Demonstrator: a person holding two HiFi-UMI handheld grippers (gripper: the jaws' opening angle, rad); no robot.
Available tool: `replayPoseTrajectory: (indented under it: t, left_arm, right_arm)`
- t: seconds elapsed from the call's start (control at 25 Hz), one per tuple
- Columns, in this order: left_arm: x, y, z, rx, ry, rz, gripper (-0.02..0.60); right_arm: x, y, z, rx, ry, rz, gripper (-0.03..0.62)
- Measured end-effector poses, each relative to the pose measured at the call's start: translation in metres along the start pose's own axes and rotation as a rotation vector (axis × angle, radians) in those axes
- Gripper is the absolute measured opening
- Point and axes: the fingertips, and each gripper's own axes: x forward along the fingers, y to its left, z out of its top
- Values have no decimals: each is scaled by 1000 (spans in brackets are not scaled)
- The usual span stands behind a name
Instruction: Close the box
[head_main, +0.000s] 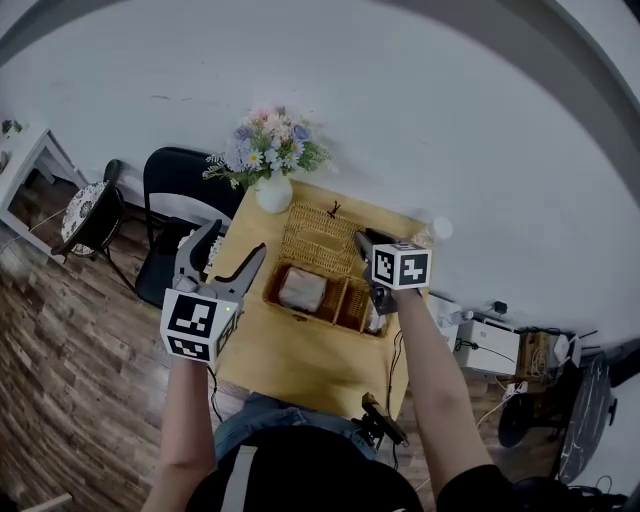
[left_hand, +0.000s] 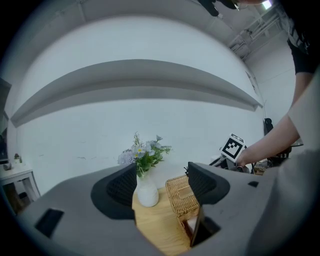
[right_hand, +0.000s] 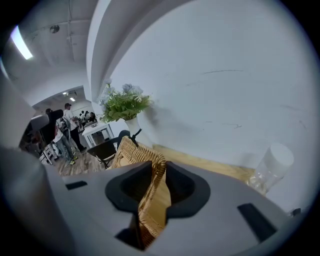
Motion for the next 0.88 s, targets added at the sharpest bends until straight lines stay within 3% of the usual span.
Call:
replayPoseTrajectory:
  t: [0.88]
  left_arm:
    - [-17, -8, 32, 12, -76, -52, 324]
  right_arm:
    - [-59, 53, -10, -217, -73, -77, 63]
